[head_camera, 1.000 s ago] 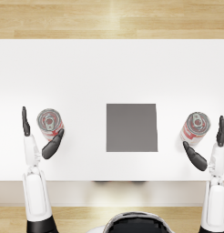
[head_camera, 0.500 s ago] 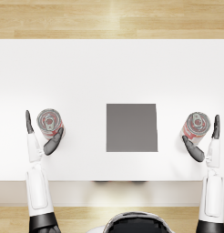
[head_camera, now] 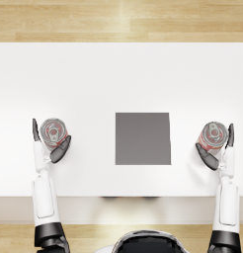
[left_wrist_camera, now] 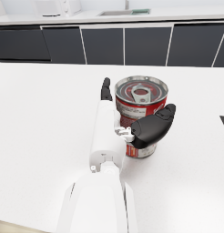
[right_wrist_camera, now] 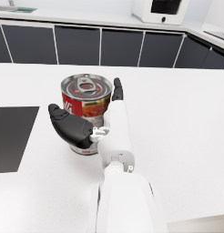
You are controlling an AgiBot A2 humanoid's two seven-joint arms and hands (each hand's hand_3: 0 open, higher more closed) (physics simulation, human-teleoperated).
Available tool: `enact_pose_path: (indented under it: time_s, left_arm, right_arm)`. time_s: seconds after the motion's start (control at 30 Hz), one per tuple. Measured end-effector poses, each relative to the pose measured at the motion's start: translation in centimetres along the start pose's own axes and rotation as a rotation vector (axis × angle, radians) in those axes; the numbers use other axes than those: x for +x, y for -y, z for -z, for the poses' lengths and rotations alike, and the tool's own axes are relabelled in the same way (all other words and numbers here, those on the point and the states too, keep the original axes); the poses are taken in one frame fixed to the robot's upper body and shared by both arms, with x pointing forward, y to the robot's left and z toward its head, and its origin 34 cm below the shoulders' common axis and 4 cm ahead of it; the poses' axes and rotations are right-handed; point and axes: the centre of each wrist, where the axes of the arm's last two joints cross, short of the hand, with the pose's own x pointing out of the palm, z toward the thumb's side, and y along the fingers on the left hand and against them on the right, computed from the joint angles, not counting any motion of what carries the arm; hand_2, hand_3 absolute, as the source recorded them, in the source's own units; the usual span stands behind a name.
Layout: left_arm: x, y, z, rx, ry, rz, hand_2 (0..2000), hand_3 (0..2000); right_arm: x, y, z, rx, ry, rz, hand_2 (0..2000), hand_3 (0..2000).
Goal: Pick up the red can on the left and place it in the middle, then pick up the red can on the right and place it on top of the can in the middle
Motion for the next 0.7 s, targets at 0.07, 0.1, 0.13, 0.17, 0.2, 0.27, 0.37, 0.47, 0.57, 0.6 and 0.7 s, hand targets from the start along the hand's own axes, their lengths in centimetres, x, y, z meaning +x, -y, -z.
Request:
enact_pose_path:
  time_s: [0.07,0.1,0.13,0.17,0.2,0.27,0.37,0.47,0.57,0.6,0.7]
  left_arm:
    - [0.1,-0.3,0.4,-0.020,0.005,-0.002,0,0]
    - [0.1,-0.4,0.7,-0.031,0.007,0.000,0,0]
    - [0.2,-0.5,0.8,-0.039,0.010,0.003,0,0]
    - [0.2,-0.5,0.9,-0.042,0.013,0.004,0,0]
    - [0.3,-0.6,1.0,-0.046,0.014,0.005,0,0]
    - [0.4,-0.7,1.1,-0.053,0.020,0.006,0,0]
    - [0.4,-1.0,1.2,-0.059,0.030,0.033,2000,980]
    - [0.3,-1.2,1.2,-0.058,0.039,0.024,2000,1520]
    - [0.8,-0.8,0.0,-0.006,0.034,0.037,2000,1520]
    - [1.3,-0.5,-0.9,0.031,0.027,0.056,2000,1520]
    - [3.6,0.6,-3.7,0.152,0.005,0.142,2000,1520]
  right_arm:
    - [0.2,0.2,0.3,0.012,0.004,-0.001,0,0]
    - [0.2,0.3,0.6,0.024,0.007,0.001,0,0]
    - [0.2,0.4,0.7,0.029,0.009,0.001,0,0]
    - [0.3,0.5,0.6,0.027,0.011,0.001,0,0]
    - [0.4,0.5,0.5,0.025,0.013,0.002,0,0]
    - [0.4,0.7,0.5,0.025,0.017,0.003,0,0]
    - [0.5,0.8,0.3,0.018,0.023,-0.025,2000,980]
    - [0.5,0.7,0.2,0.010,0.030,-0.031,2000,1520]
    - [0.6,0.6,-0.6,-0.023,0.035,-0.031,2000,1520]
    - [0.7,0.6,-1.2,-0.045,0.035,-0.029,2000,1520]
    - [1.5,0.4,-3.0,-0.115,0.034,-0.063,2000,1520]
